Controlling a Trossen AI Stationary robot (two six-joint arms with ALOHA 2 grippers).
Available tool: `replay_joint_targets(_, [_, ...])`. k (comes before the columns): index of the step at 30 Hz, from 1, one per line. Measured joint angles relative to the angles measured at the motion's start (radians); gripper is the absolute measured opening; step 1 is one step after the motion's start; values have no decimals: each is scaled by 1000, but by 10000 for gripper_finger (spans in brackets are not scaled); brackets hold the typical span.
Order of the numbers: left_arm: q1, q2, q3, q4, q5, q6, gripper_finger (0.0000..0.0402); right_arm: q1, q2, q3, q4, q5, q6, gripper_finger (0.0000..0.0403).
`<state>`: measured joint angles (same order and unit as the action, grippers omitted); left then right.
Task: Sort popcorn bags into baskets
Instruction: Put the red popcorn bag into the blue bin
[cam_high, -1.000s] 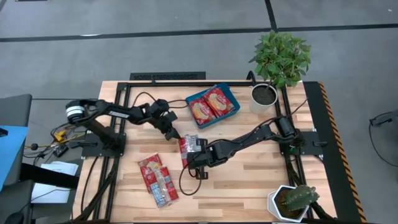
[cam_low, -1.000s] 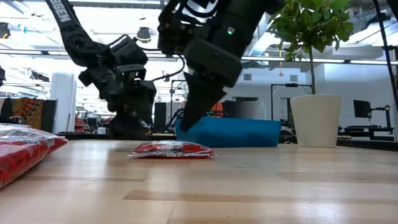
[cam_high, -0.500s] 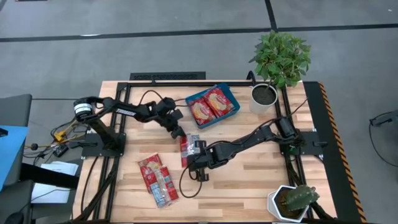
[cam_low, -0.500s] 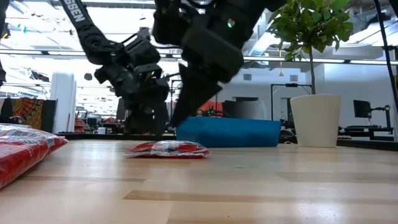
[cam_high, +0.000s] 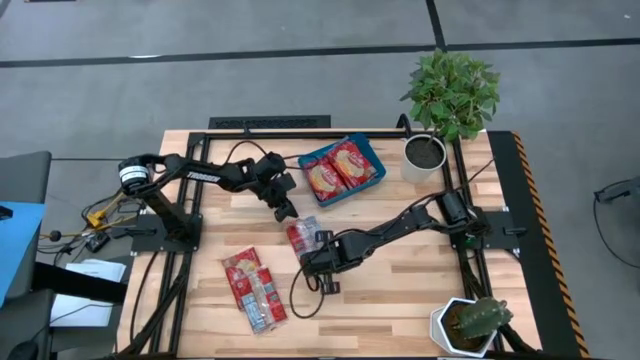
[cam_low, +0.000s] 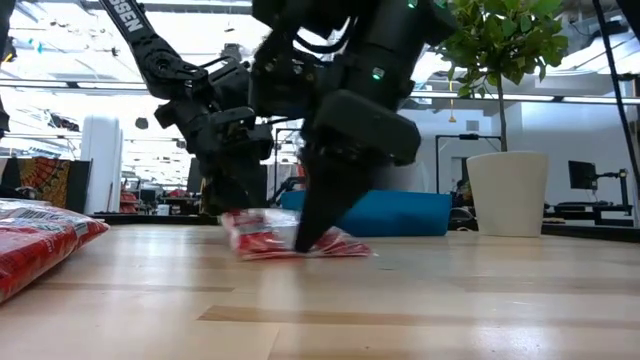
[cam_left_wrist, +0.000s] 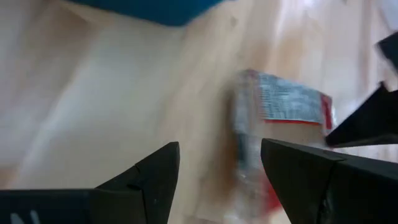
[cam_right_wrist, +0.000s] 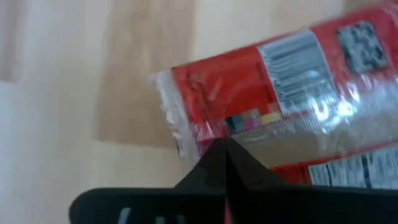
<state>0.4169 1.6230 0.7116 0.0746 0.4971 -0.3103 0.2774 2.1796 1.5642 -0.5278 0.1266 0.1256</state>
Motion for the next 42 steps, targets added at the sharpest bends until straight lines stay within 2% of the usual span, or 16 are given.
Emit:
replay_joint_targets(4, [-3,24,0,8,71,0,217,5,0,0,-32,1,-4,10])
replay_joint_targets(11, [-34,140,4,43,164,-30,217,0,0,0,-49,2,-4,9])
replay_joint_targets(18, [-49,175,2,142,191,-116,217,-18,0,0,-44,5,-6,13])
replay_joint_targets(23, [-61,177,2,137,212,-116,210,-42,0,0,-36,4,-24,11])
replay_joint_targets(26, [-75,178,2,131,211,-102,191,-54,0,0,-22,3,-43,7])
replay_joint_targets(29, [-83,178,2,127,191,-102,153,-64,1,0,-19,2,-45,9])
replay_joint_targets(35, [-68,167,1,124,224,-162,29,-60,-52,-2,-92,8,-30,19])
replay_joint_targets(36, [-66,159,1,124,230,-171,17,-57,-72,-2,-128,10,-21,19])
replay_joint_targets(38, [-61,130,-2,117,240,-204,14,-53,-115,-2,-196,14,4,17])
replay_joint_targets(42, [-61,42,-7,96,343,-299,9,-36,-207,-2,-342,33,50,12])
